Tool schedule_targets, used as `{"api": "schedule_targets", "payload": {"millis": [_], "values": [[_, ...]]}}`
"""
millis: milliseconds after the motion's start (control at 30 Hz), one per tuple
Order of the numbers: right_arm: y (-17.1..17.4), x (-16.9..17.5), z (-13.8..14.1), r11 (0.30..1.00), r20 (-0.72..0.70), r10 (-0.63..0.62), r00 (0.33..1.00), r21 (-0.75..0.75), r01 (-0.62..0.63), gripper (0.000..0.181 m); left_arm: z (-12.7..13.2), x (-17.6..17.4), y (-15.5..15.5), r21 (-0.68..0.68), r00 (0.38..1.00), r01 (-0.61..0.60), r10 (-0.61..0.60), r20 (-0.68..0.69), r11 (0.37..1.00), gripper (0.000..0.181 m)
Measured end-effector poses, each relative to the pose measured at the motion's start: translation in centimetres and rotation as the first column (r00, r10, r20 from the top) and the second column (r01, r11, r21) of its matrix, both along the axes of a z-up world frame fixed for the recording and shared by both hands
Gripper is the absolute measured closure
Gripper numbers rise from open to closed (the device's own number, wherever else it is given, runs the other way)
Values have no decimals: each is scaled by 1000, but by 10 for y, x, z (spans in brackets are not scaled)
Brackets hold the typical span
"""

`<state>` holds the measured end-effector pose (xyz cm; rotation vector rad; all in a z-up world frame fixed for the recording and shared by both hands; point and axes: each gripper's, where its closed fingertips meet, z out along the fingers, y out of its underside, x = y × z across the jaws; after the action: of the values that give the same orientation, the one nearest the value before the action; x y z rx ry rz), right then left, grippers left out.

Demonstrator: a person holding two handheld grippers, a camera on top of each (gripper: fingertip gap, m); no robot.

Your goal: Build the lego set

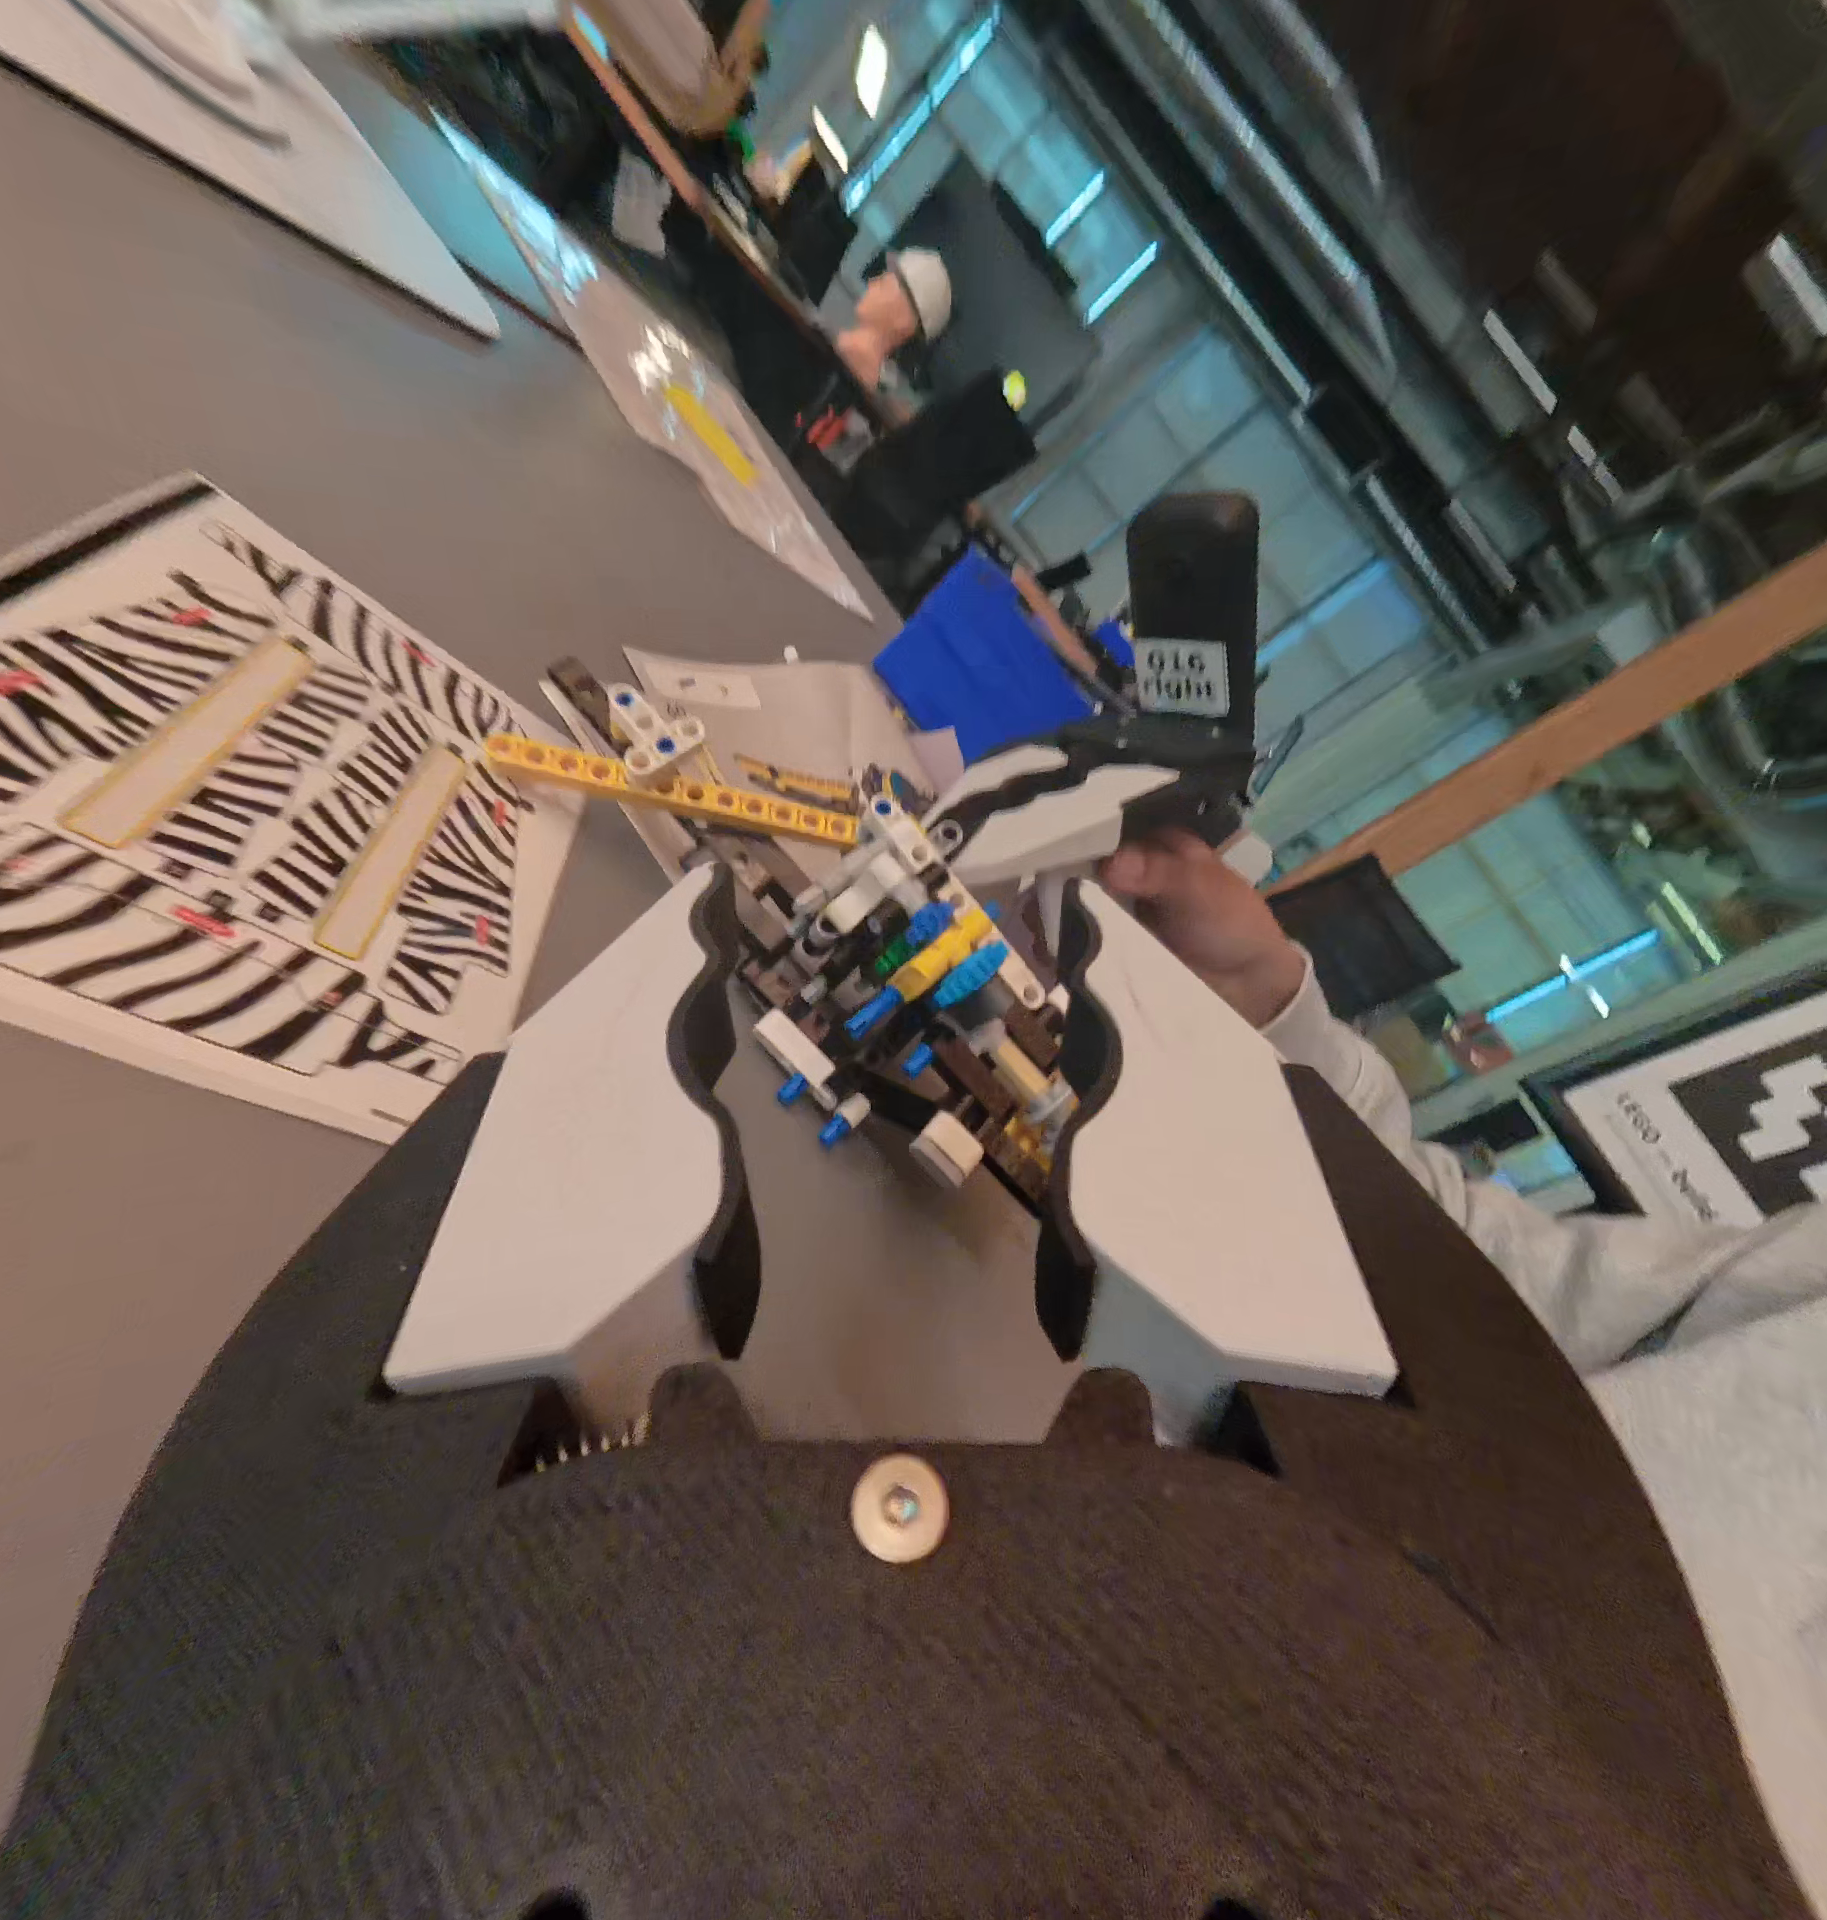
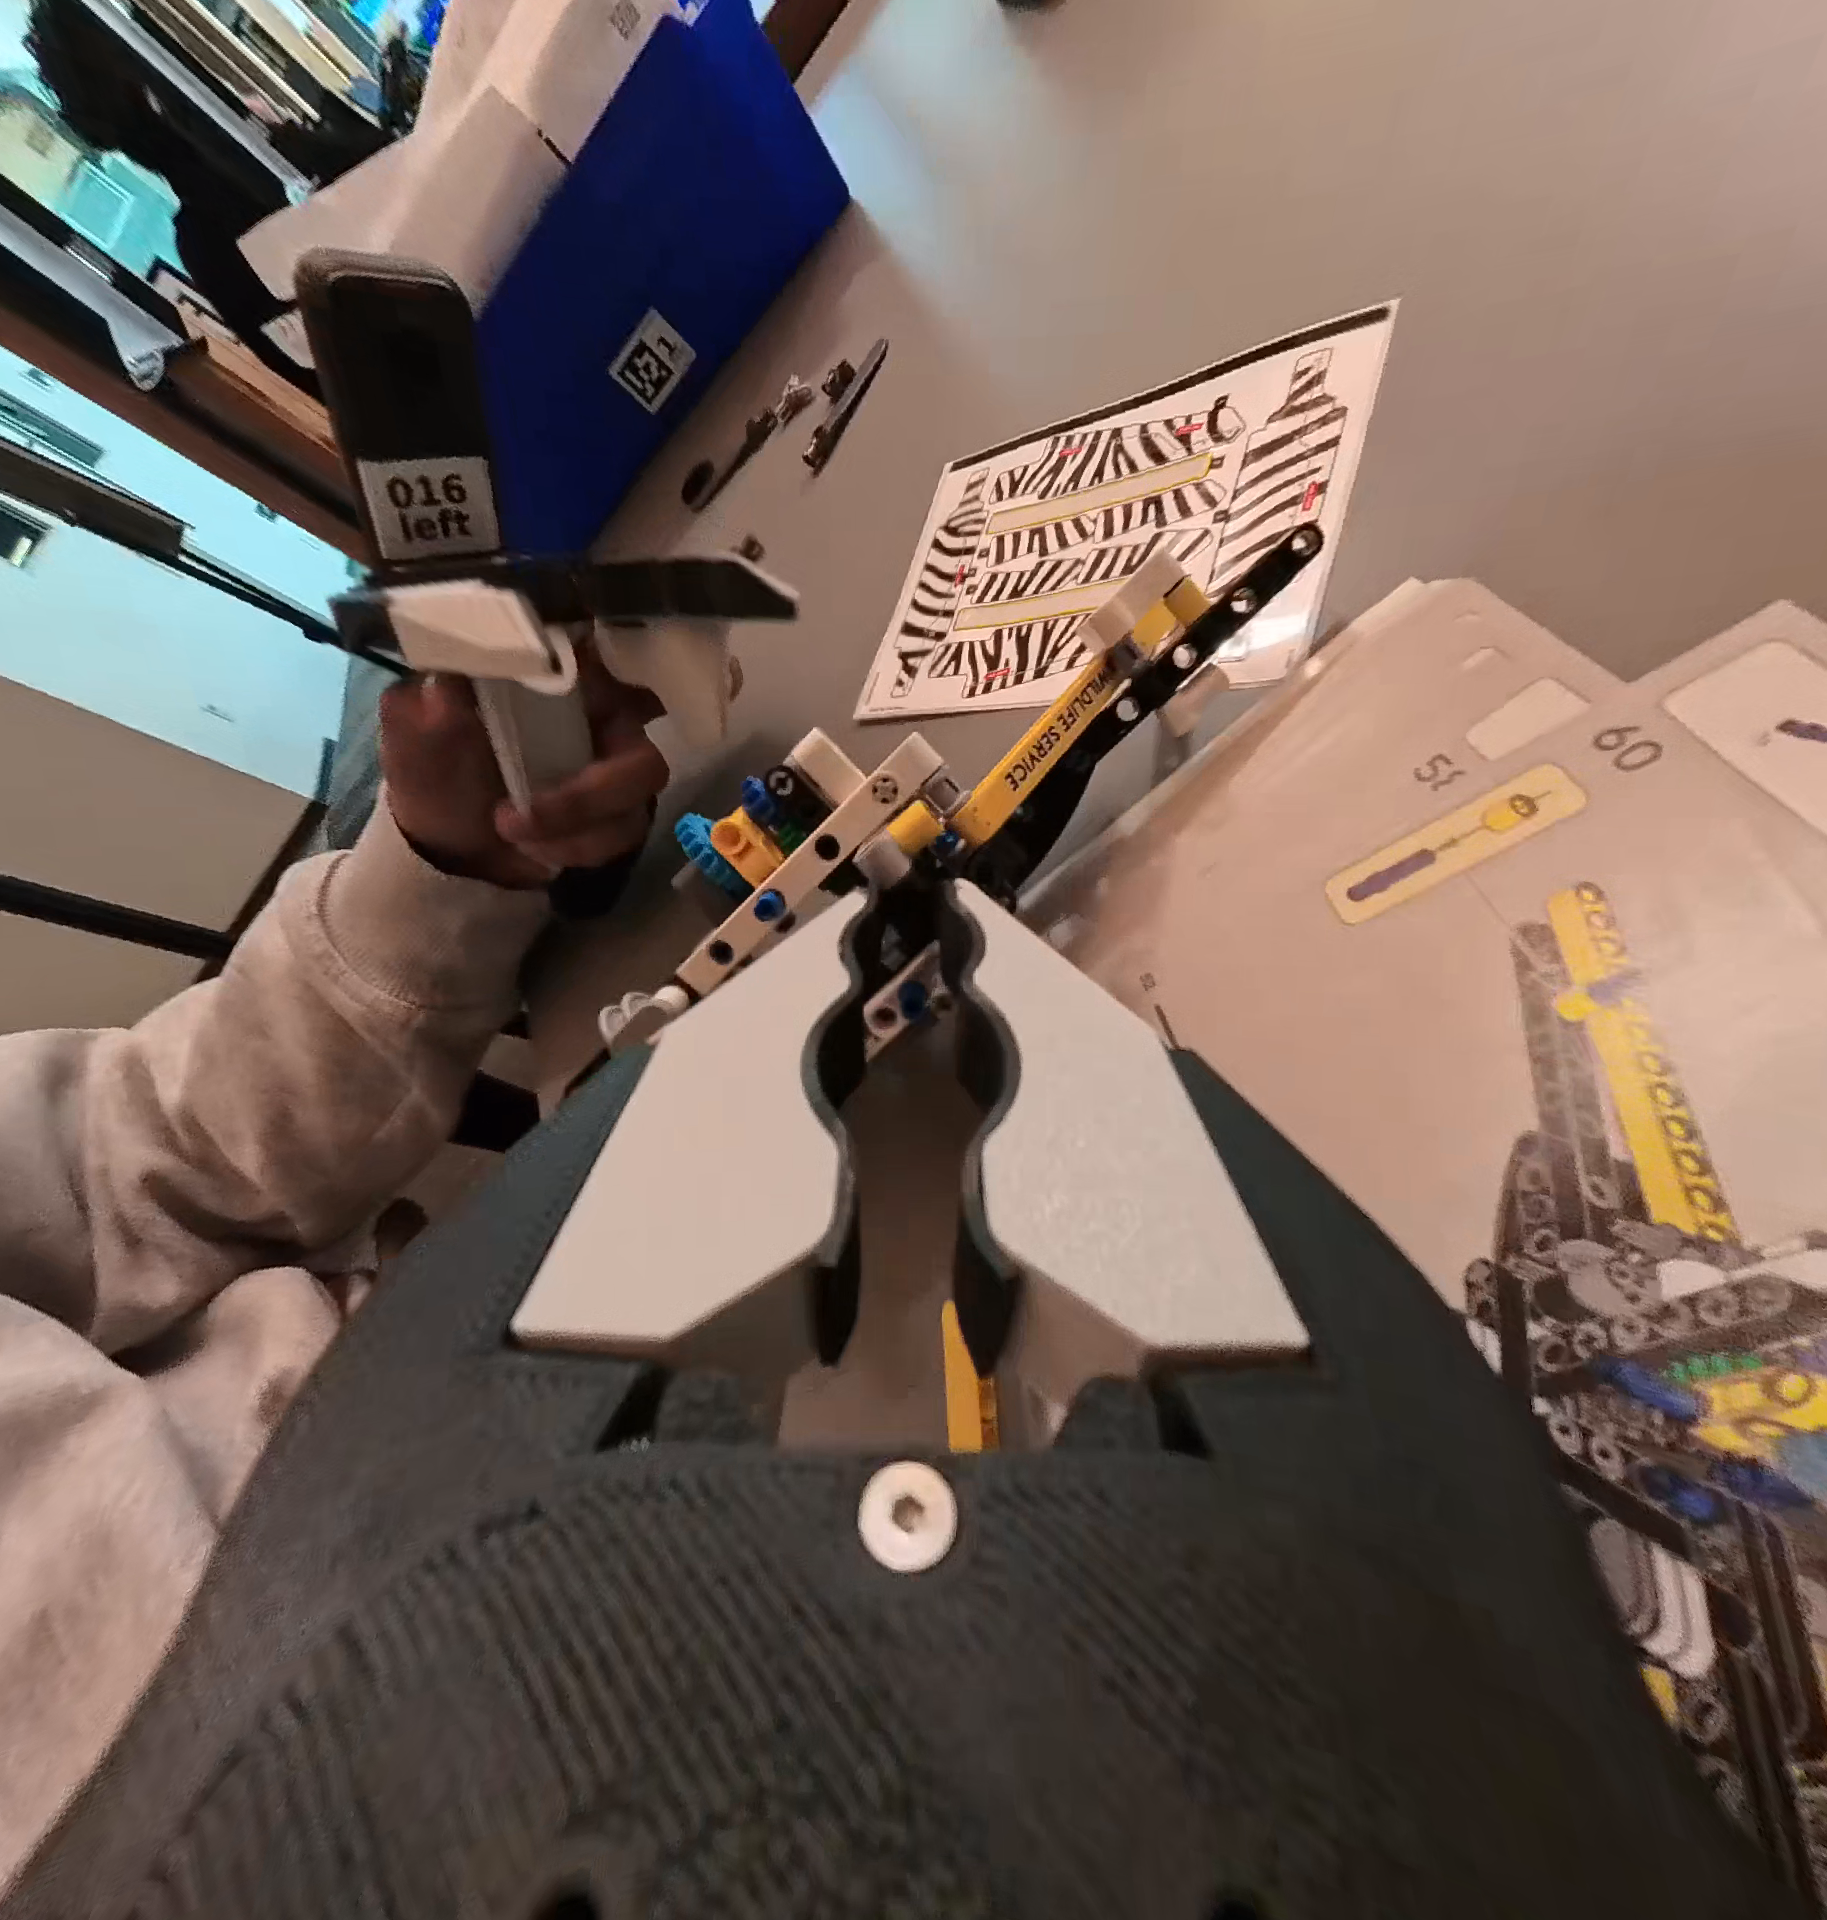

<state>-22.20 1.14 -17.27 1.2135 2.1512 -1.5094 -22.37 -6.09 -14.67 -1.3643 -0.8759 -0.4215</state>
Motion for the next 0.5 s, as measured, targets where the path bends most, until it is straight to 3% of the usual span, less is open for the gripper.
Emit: {"api": "schedule_targets", "payload": {"millis": [167,500], "values": [[-4,7,16,998,-64,43,997,-52,-46,173,-16,22,27,-42,988,130,-125,92,991,114],[-8,23,42,990,-321,128,938,-15,-141,173,-7,34,39,123,950,204,-226,215,971,113]]}}
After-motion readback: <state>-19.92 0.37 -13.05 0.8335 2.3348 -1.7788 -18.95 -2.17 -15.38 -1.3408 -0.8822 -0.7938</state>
